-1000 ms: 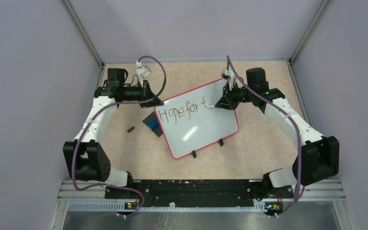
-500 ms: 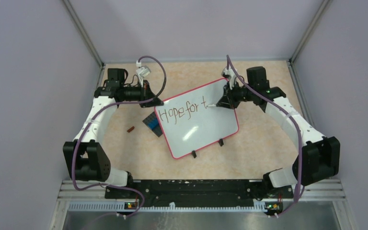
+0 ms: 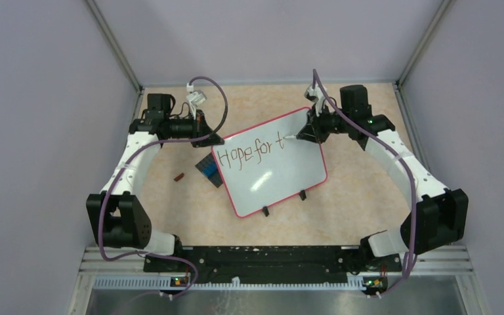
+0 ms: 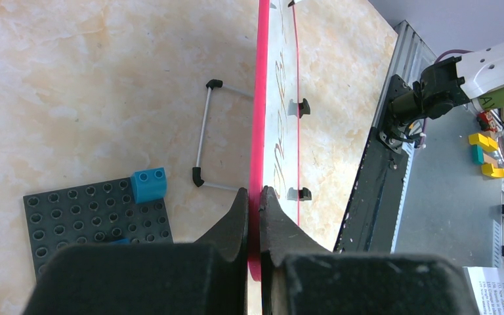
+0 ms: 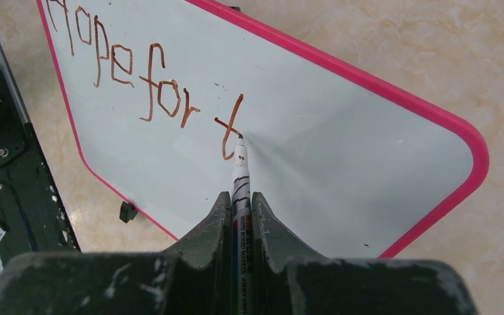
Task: Write a sentence on the whiteboard
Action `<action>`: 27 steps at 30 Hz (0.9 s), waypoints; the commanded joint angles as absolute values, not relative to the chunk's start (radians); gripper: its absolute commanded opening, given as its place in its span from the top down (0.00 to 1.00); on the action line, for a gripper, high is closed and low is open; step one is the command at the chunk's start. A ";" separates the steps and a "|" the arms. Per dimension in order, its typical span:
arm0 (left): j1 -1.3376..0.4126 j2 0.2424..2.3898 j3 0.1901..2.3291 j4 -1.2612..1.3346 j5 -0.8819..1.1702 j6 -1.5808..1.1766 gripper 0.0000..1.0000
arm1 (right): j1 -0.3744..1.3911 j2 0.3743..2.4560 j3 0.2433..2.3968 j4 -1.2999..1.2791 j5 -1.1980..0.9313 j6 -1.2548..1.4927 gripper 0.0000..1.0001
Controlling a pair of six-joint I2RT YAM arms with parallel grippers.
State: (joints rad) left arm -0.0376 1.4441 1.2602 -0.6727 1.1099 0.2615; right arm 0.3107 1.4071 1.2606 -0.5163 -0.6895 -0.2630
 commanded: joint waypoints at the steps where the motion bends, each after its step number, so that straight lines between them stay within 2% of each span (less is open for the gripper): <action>1: -0.049 1.437 1.239 -0.678 1.034 0.301 1.00 | 0.299 1.403 1.334 -0.479 -0.687 -0.277 1.00; 11: -0.049 1.435 1.228 -0.673 1.032 0.301 1.00 | 0.299 1.449 1.351 -0.449 -0.682 -0.264 1.00; 27: -0.049 1.434 1.230 -0.673 1.032 0.301 1.00 | 0.299 1.381 1.206 -0.433 -0.688 -0.264 1.00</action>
State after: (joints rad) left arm -0.0376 1.4395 1.2541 -0.6624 1.1038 0.2607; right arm 0.3092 1.4200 1.2400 -0.4713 -0.6933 -0.2584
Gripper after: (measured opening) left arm 0.036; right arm 0.083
